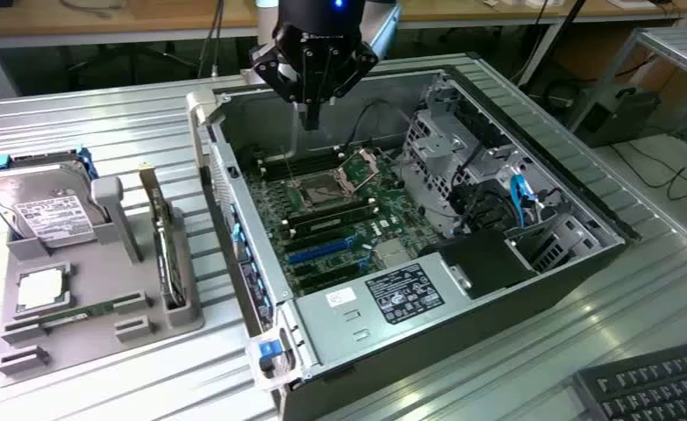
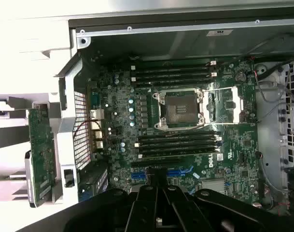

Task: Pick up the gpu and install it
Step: 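Reach for the gpu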

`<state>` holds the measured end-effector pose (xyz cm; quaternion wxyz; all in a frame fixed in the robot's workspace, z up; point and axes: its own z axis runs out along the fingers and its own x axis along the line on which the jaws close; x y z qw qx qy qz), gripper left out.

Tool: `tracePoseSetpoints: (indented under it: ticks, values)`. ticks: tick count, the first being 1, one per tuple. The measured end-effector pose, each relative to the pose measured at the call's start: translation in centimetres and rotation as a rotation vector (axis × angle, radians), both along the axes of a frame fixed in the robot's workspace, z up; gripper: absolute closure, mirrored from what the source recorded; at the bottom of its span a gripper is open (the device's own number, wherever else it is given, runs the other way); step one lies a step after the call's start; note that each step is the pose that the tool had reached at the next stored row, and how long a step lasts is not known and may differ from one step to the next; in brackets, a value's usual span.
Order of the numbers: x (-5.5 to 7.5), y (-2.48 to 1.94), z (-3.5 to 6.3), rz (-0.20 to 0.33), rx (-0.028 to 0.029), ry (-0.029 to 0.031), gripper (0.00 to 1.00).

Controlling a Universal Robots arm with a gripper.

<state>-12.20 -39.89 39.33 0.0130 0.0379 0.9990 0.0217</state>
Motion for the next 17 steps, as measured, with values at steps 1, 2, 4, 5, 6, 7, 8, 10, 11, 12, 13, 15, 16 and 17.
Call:
tracePoseSetpoints:
  ticks: [1, 2, 4, 5, 6, 7, 8, 10, 11, 12, 13, 15, 16, 17]
  values:
    - [0.0, 0.0, 0.0, 0.0, 0.0, 0.0, 0.89]
    - [0.0, 0.0, 0.0, 0.0, 0.0, 0.0, 0.89]
    - [0.0, 0.0, 0.0, 0.0, 0.0, 0.0, 0.89]
    - [0.0, 0.0, 0.0, 0.0, 0.0, 0.0, 0.89]
    - [0.0, 0.0, 0.0, 0.0, 0.0001, 0.0, 0.89]
    - [0.0, 0.0, 0.0, 0.0, 0.0, -0.0001, 0.89]
    - [0.0, 0.0, 0.0, 0.0, -0.0004, 0.0001, 0.89]
    - [-0.4, -0.06, 0.0, 0.0, -0.0006, 0.0001, 0.89]
    - [-0.9, -0.15, 0.0, 0.0, -0.0005, 0.0, 0.89]
    - [-1.5, -0.22, 0.0, 0.0, -0.0004, 0.0001, 0.89]
    - [-2.0, -0.28, 0.0, 0.0, -0.0005, 0.0001, 0.89]
    - [-3.1, -0.39, -0.01, 0.0, -0.0004, 0.0, 0.89]
    - [-3.6, -0.43, 0.0, 0.0, -0.0004, 0.0, 0.89]
    - [-4.4, -0.49, 0.0, 0.0, -0.0005, 0.0001, 0.89]
